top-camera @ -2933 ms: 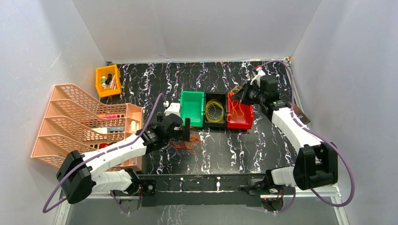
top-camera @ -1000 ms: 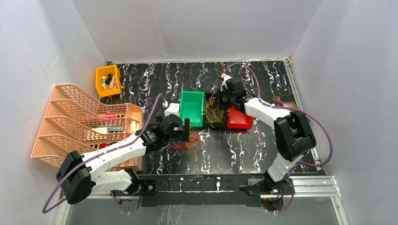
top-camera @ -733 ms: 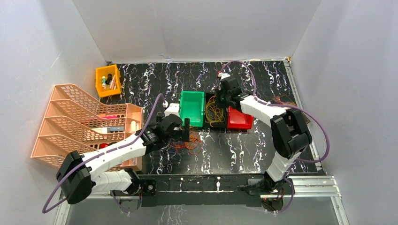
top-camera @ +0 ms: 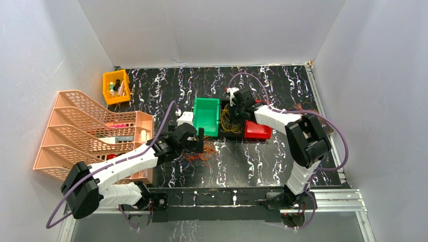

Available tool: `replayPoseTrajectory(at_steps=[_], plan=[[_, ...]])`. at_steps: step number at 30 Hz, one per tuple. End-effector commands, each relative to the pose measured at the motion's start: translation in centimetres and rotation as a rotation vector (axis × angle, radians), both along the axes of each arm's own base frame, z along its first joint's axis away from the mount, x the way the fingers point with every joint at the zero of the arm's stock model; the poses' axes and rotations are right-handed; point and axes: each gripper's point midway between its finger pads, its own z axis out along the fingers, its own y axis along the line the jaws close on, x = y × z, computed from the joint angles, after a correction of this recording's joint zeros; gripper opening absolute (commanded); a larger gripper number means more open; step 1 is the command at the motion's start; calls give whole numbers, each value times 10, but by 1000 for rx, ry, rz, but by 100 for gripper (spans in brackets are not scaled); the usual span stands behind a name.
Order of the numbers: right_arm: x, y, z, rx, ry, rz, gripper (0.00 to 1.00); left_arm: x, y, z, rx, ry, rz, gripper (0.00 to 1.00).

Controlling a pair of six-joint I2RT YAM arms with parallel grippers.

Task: Untangle the cables
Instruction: Place the cable in the bin.

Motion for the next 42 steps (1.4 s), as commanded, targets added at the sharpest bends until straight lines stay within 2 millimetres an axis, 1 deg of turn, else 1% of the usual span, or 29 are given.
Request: replayPoseTrajectory(at_steps=[1, 3, 8, 10, 13, 16, 20, 23, 25, 28, 30, 33, 36, 42], plan=[[-11, 1, 14, 7, 7, 32, 14, 0, -2, 2, -5, 2, -4, 98], [-8, 3, 30, 25, -20, 30, 23, 0, -2, 3, -7, 0, -3, 98], [-4, 2, 67, 59, -88, 9, 36, -1, 0, 3, -11, -4, 2, 98], [-4, -1, 80, 67, -115, -1, 44, -1, 0, 4, -11, -4, 0, 98], [-5, -5, 99, 76, -156, -13, 48, -1, -1, 3, -9, -1, -3, 98], [-7, -10, 110, 75, -173, -22, 50, 0, -3, 2, -8, 4, -6, 98], [-12, -17, 113, 55, -173, -34, 52, -1, -3, 1, -12, 8, -6, 98], [-8, -14, 115, 70, -187, -42, 52, -1, -4, 2, -18, 7, -7, 98], [0, -8, 116, 87, -200, -45, 51, -1, -5, 2, -20, 9, -12, 98], [17, 1, 118, 108, -223, -65, 49, -1, -6, 3, -20, 11, -17, 98], [29, 6, 115, 110, -224, -85, 47, 0, -7, 5, -22, 8, -18, 98], [47, 6, 105, 93, -226, -136, 48, 0, -6, 6, -22, 5, -14, 98], [57, 12, 102, 128, -220, -173, 48, -1, -5, 6, -21, 4, -11, 98], [72, 25, 115, 278, -269, -255, 46, -2, -3, 6, -16, 7, -12, 98]])
